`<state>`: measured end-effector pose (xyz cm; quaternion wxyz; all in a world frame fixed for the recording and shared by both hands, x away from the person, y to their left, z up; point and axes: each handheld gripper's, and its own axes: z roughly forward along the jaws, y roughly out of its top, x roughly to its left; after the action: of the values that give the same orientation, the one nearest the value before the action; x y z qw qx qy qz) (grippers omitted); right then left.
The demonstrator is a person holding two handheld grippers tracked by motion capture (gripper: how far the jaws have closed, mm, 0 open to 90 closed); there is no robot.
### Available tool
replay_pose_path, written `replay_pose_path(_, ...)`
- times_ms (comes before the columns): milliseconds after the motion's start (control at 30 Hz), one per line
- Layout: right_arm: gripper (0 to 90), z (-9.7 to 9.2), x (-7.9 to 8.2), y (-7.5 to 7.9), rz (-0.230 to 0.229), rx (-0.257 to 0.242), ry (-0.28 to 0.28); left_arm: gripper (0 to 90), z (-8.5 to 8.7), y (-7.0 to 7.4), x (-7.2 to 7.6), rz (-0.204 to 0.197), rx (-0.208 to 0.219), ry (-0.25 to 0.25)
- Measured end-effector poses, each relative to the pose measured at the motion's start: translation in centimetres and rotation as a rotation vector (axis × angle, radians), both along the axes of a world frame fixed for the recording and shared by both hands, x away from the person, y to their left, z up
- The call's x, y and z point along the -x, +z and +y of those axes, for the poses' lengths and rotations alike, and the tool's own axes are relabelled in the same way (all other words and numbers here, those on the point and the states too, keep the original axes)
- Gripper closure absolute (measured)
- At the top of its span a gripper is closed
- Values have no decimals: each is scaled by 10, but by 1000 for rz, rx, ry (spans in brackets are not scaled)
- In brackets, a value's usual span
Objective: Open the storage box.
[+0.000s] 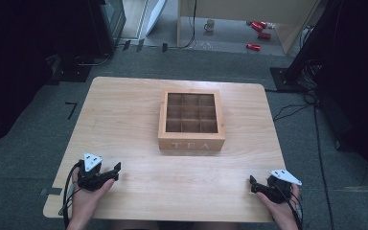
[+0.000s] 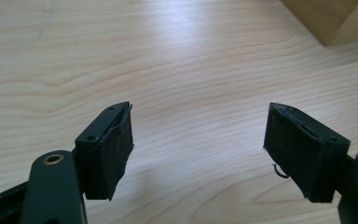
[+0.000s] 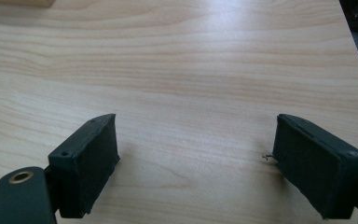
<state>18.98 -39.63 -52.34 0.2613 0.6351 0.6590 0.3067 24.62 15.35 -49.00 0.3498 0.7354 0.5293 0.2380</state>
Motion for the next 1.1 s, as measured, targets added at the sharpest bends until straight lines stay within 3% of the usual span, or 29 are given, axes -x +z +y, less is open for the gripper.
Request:
replay_pose_path(267,191,11,-6,12,-59,-40,23,246,-31,2,-12,6,18,-71)
replay_pose_path(467,204,30,-19,27,-89,-82,73,249,-60,4,-23,6,28,-127)
replay_pose_path(767,204,48,-35,40,-119,-87,117,266,-89,8,-35,2,62,-182)
replay_pose_path(1100,212,64,-52,44,-131,-109,135,308,-112,5,-44,16,64,-209)
